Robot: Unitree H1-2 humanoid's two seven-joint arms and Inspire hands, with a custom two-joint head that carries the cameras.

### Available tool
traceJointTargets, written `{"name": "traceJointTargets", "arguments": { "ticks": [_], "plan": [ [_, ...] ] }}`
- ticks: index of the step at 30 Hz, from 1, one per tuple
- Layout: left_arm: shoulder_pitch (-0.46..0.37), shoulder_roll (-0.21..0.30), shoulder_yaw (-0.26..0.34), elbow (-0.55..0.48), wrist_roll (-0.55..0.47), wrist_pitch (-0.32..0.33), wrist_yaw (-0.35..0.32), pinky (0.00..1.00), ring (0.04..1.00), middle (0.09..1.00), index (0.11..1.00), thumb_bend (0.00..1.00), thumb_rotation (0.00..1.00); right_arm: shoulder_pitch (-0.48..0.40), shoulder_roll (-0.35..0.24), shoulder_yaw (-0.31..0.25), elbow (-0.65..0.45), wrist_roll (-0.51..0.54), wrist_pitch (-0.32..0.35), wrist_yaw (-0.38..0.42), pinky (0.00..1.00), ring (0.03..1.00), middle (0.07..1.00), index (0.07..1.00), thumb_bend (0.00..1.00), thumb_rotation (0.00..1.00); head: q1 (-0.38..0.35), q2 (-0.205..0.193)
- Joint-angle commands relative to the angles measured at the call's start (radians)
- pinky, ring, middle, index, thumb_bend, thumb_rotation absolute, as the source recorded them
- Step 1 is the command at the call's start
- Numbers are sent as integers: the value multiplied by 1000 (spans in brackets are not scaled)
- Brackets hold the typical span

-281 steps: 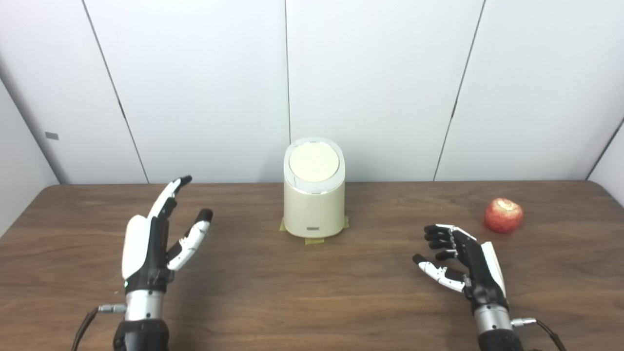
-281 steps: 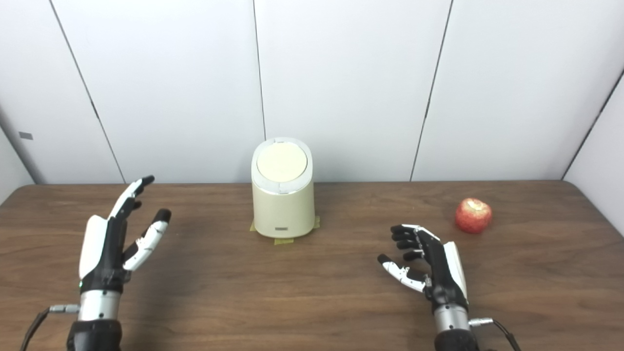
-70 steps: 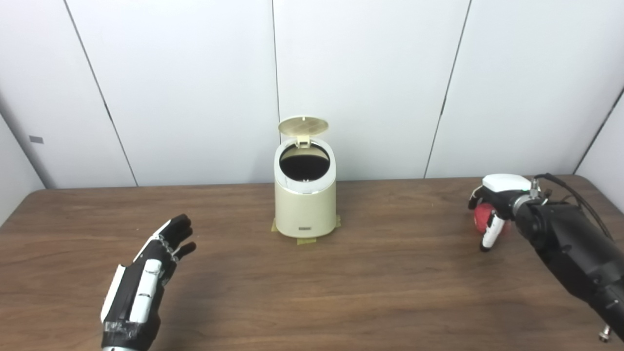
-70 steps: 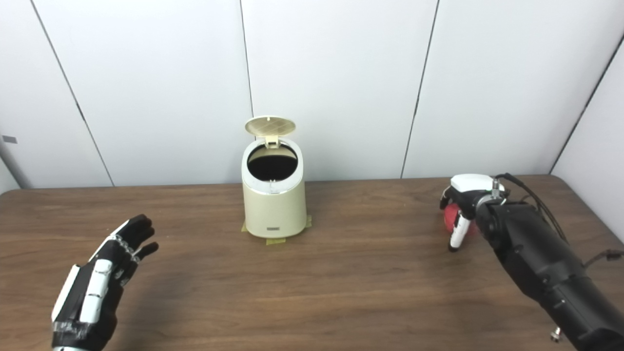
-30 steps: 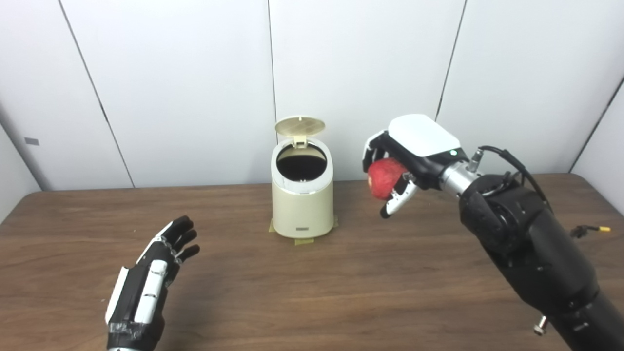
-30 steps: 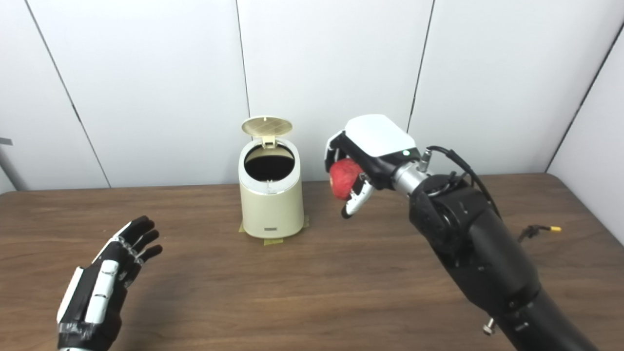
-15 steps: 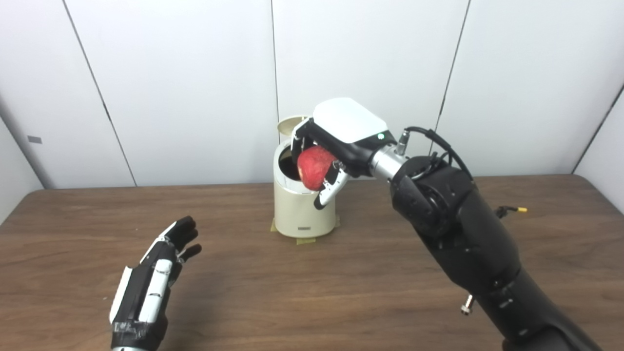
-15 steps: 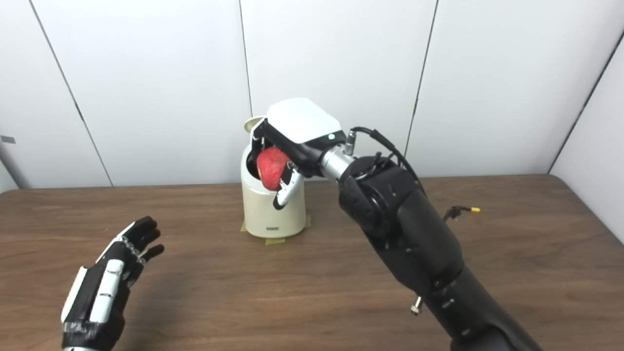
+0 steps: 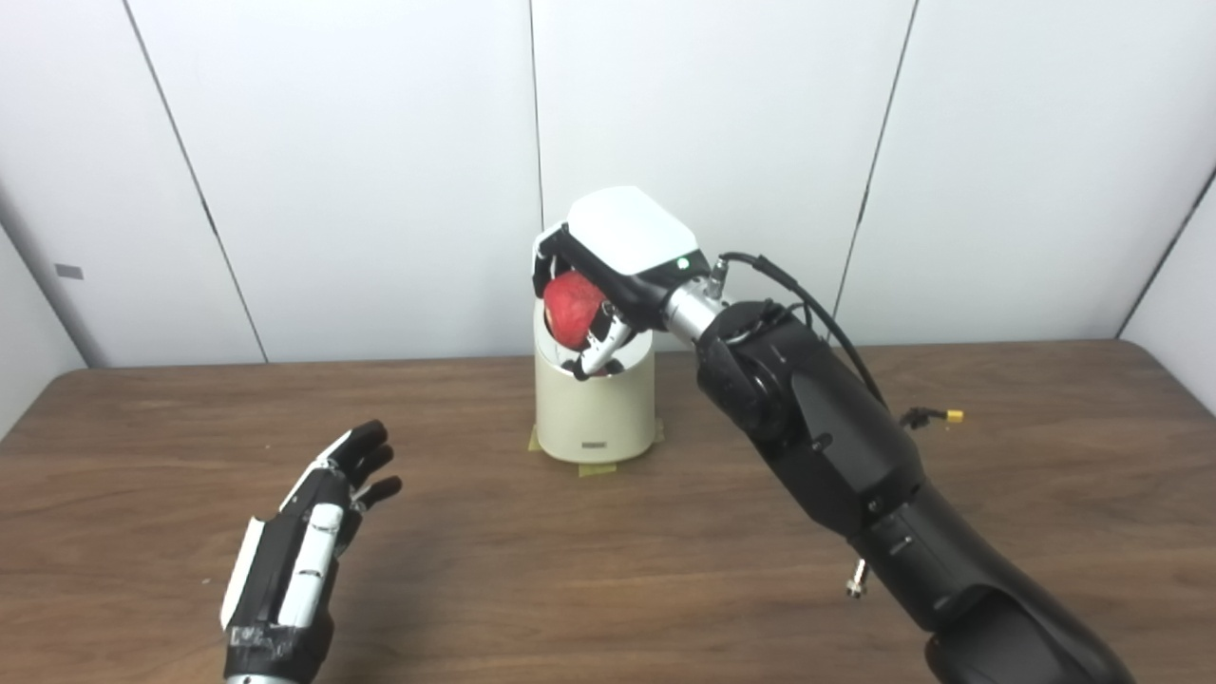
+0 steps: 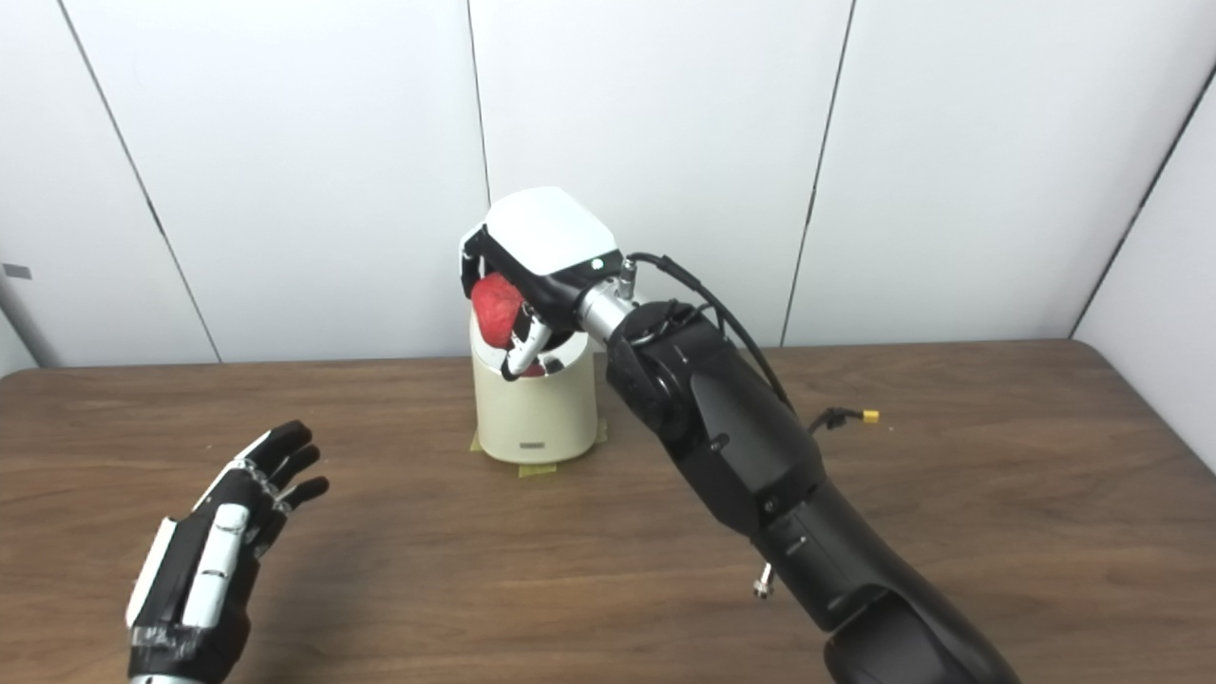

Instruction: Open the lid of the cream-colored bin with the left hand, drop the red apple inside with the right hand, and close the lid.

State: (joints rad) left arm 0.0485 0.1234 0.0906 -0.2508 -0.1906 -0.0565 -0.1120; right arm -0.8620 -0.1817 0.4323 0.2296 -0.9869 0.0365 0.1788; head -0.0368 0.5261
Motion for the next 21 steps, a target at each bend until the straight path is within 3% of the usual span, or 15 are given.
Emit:
{"name": "traceJointTargets", "arguments": {
  "ticks": [1, 7, 13, 21],
  "plan": [
    [-15, -10, -2, -40, 15, -25, 12, 809, 882, 890, 839, 524, 765, -68, -3, -8, 20, -10, -40, -106, 237, 376, 478, 472, 520, 0, -1, 2],
    [-13, -7, -4, -45, 19, -21, 11, 803, 882, 890, 841, 511, 769, -76, 0, -8, 114, -8, -66, -214, 261, 397, 502, 476, 519, 0, -2, 5],
    [-11, -9, -5, -46, 25, -23, 9, 798, 879, 889, 847, 508, 783, -91, -4, 5, 176, -19, -59, -261, 239, 388, 500, 477, 519, 0, 0, 8],
    [-15, -13, -7, -47, 27, -23, 10, 792, 878, 884, 838, 513, 772, -87, -9, 5, 173, 3, -28, -215, 235, 390, 493, 478, 519, 0, 1, 7]
  ]
}}
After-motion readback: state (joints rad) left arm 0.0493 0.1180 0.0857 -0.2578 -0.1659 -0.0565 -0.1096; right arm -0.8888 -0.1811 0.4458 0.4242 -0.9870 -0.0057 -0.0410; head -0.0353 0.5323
